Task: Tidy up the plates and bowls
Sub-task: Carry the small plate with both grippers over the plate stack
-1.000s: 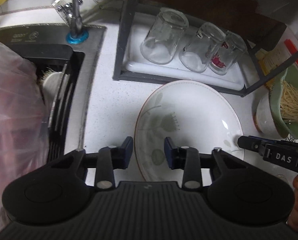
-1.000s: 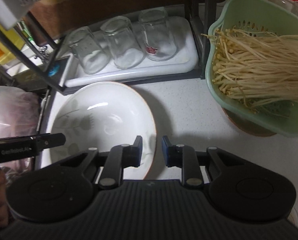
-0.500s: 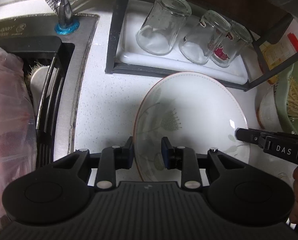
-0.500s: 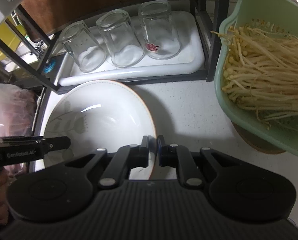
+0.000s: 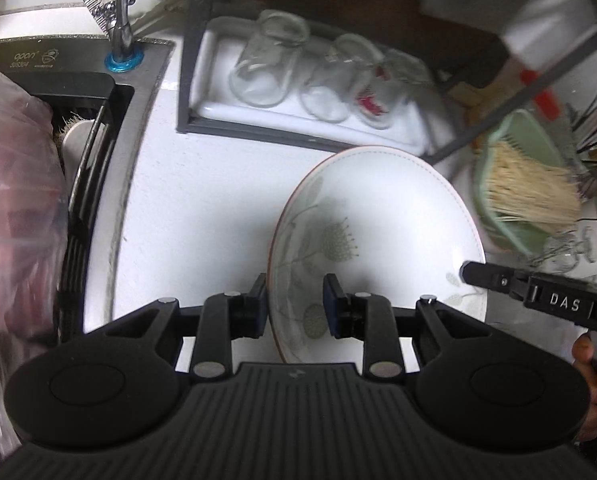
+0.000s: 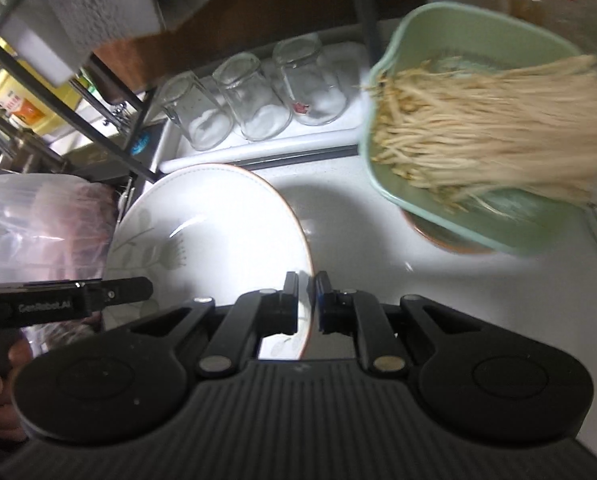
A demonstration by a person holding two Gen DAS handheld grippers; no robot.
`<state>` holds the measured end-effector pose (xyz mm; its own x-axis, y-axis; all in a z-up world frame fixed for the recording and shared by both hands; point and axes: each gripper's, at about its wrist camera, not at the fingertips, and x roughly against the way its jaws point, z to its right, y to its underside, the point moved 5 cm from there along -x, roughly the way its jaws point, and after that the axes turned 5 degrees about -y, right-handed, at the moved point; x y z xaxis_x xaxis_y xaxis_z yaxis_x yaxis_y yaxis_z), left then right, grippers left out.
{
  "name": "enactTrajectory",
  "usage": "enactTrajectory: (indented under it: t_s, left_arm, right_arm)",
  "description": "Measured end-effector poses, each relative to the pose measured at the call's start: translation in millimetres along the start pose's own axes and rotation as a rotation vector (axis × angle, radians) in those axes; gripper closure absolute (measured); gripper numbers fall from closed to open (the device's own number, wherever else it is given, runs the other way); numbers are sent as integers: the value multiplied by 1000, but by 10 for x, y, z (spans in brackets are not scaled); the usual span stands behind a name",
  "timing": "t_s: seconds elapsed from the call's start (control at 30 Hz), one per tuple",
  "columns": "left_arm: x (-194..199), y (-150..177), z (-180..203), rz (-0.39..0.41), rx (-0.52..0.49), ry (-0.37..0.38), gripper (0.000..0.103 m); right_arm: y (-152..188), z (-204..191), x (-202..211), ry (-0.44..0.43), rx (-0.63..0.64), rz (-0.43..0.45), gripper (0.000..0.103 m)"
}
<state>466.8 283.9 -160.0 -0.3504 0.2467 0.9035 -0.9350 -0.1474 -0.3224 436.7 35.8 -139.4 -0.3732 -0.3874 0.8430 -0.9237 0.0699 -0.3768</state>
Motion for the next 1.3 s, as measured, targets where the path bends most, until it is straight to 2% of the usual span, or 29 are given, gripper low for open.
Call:
enactTrajectory:
  t_s: [0.23,0.4,0.5,0.7,0.9,1.1,1.2,1.3]
  left_arm:
    - [363,182,535,23,-23,12,71]
    - [398,428,873,17,-47,13,71]
    - [335,618,1019,-14,-27,28,71]
    - [125,971,1230,-41,-51,28,71]
    - [-47,1214,1370,-65,-87,-26,71]
    - [-132,1356,1496,-86,-139,-64,71]
    - [-204,1395,1499,-113,-114,-54,71]
    - [-223,1427,1540,-107,-125,-60,71]
  right_arm:
    - [153,170,630,9,-8,27,92]
    - [361,399,897,25,-17,42,92]
    - [532,555,986,41,-24,45,92]
    - [901,884,1028,58,-48,48,92]
    - [1187,1104,983,62,-72,24,92]
    - [1264,1210,951,91,-70,7,92]
    - [1296,1278,934,89,-82,10,92]
    - [1325,1320,911,100,-83,10,92]
